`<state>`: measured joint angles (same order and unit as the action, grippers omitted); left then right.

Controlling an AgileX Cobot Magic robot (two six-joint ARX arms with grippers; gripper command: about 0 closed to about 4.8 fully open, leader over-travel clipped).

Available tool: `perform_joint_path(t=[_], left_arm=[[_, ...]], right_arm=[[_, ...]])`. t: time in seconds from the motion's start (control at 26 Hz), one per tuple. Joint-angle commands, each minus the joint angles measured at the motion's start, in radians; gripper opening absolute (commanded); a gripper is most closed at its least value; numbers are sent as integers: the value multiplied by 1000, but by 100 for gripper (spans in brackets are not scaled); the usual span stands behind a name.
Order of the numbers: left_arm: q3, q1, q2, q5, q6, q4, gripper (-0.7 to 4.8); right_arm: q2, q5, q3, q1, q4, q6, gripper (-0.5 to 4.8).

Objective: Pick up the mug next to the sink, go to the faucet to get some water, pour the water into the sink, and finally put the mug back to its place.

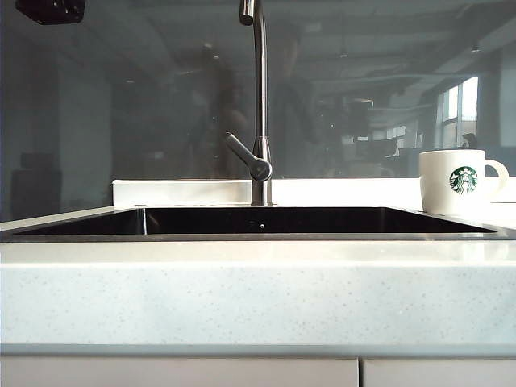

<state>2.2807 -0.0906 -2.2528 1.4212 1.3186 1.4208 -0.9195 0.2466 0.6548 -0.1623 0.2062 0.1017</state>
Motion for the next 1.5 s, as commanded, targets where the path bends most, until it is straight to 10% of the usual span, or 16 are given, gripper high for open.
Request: perform_joint_path(t=[0.04,0.77,0.96,1.0,1.08,1.19,1.35,1.43,1.5], left_arm=[[0,13,-6,15,262,9,-3],[0,17,-6,12,432,-32,-3],[-36,1,67,142,-32,-272,-3],[-82,2,132,83,-344,-482,-3],[-120,6,204,-42,-713,-813,-3],[-137,14,320,-567,-1188,-1445,-3],[-144,-47,419,-1528,-1303,-1727,-3],[-177,-58,467,-1682,-1343,-1703,-3],[-243,-50,536,-1620,-1367,-1649,-3]], right_arm=[[2,0,5,0,6,3,-9],[1,-1,5,0,6,3,-9],[1,-1,5,0,6,3,-9],[1,-1,5,0,6,3,-9],[1,0,5,0,6,3,-9],[1,-1,5,0,6,3,-9],[1,-1,5,0,6,3,-9],[1,0,5,0,6,3,-9],[1,0,5,0,6,3,-9]])
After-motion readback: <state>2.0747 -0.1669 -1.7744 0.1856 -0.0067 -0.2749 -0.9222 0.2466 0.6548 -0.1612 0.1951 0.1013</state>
